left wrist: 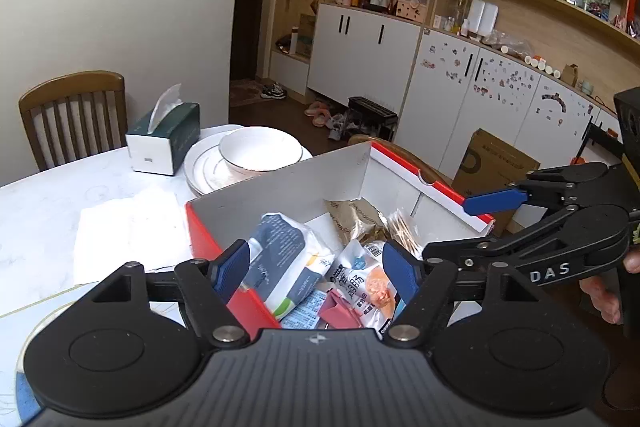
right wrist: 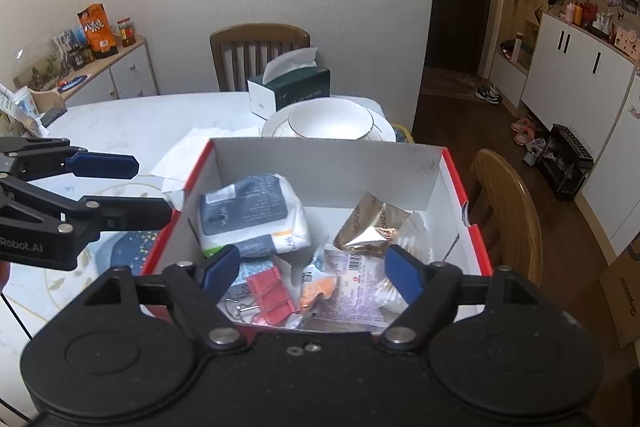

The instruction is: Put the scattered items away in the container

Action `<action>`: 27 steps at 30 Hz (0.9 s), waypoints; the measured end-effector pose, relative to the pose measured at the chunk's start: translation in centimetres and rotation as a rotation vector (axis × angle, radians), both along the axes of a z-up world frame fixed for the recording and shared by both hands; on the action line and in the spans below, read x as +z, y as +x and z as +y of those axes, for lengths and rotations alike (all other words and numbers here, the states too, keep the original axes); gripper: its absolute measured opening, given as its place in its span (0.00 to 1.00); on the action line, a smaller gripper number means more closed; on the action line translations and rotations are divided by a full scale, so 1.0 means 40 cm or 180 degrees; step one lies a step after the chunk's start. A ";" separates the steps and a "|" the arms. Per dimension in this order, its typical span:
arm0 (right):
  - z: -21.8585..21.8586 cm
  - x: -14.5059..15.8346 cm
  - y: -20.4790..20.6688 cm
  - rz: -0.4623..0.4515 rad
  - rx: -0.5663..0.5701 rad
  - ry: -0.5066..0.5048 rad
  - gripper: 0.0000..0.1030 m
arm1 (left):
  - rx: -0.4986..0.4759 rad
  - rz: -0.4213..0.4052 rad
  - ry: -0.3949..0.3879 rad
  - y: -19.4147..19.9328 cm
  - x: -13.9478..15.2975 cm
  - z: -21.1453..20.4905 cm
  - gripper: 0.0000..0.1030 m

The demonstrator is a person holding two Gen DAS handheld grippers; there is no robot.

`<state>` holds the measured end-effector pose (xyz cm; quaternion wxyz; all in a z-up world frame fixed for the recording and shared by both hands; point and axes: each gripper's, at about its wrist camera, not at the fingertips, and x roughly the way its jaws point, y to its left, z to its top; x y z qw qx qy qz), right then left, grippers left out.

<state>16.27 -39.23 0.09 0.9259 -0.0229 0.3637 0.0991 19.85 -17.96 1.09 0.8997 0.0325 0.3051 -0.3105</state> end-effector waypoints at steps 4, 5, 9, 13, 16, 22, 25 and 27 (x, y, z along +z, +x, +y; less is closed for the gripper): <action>0.015 0.011 -0.022 -0.0060 -0.0049 0.0043 0.83 | 0.0063 -0.0063 0.0023 -0.016 0.006 0.019 0.71; 0.018 0.013 -0.027 -0.0075 -0.0060 0.0043 0.83 | 0.0063 -0.0055 0.0007 -0.018 0.007 0.024 0.72; 0.031 0.017 -0.047 -0.0116 -0.0102 0.0043 0.86 | 0.0062 0.0030 -0.0140 -0.021 0.008 0.050 0.79; 0.040 0.019 -0.066 -0.0144 -0.0136 0.0049 0.91 | 0.0113 -0.0010 -0.0099 -0.027 0.006 0.056 0.82; 0.044 0.021 -0.080 -0.0177 -0.0175 0.0063 0.93 | 0.0103 -0.0011 -0.0119 -0.037 0.003 0.059 0.82; 0.043 0.024 -0.109 -0.0237 -0.0284 0.0132 0.97 | 0.0091 -0.0038 -0.0058 -0.058 -0.001 0.055 0.99; 0.043 0.024 -0.122 -0.0268 -0.0321 0.0166 0.97 | 0.0123 0.0013 -0.0050 -0.060 -0.006 0.057 0.99; 0.045 0.025 -0.130 -0.0290 -0.0335 0.0186 0.97 | 0.0145 0.0054 -0.0057 -0.061 -0.009 0.061 0.99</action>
